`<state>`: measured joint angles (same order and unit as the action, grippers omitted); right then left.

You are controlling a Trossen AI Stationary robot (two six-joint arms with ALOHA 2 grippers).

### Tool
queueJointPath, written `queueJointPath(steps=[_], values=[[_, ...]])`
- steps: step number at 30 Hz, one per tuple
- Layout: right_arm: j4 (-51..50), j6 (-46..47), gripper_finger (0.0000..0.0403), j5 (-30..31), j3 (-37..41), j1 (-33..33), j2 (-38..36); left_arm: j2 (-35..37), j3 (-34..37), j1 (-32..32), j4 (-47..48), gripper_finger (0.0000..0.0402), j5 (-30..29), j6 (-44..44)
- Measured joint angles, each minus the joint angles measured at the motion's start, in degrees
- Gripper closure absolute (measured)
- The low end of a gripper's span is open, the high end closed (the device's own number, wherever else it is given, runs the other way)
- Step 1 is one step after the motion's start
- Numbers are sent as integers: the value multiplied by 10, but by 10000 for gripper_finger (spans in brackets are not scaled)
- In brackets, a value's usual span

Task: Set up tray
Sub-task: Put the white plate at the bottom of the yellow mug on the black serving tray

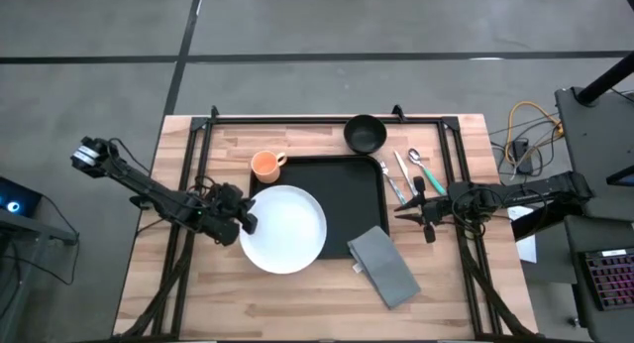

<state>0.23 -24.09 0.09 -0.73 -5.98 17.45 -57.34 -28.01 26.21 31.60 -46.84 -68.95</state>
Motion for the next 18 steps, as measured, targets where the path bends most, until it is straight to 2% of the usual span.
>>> queueJointPath(steps=[18], values=[[0,0,335,0,0,0,0,-49,12,-46,-8,401,-20,9]])
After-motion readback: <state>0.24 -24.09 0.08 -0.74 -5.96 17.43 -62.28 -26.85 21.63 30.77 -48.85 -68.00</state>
